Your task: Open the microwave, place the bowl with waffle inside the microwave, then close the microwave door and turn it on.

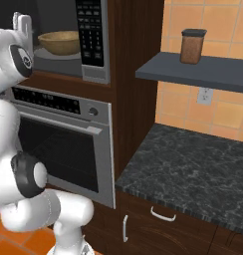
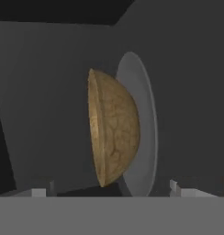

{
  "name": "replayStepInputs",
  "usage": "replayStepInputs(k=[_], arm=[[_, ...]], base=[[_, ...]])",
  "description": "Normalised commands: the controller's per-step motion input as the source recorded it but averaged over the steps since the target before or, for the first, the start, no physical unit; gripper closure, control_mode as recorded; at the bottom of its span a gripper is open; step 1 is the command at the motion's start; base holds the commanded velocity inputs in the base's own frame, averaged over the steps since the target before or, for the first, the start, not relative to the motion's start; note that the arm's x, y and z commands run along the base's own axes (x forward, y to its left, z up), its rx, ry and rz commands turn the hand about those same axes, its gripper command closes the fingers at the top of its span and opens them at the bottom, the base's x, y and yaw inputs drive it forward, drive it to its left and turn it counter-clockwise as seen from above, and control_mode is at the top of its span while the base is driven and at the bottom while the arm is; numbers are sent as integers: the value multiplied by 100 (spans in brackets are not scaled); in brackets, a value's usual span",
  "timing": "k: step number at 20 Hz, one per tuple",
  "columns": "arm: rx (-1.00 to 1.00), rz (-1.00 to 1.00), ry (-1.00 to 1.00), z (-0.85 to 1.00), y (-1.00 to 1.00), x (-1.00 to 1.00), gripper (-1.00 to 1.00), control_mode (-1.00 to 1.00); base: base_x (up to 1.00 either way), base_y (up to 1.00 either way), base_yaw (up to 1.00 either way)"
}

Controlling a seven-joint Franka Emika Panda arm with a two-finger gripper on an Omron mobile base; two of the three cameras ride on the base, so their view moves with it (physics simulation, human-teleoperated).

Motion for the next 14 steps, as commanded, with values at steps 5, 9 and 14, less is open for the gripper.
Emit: replayStepInputs(k=[5, 9, 14], arm=[[0, 7, -4, 0, 0, -100, -100, -100], [-1, 12, 0, 39, 4, -100, -100, -100], [-16, 10, 9, 9, 4, -100, -100, -100]], base=[[0, 0, 0], [0, 0, 0], [0, 0, 0]])
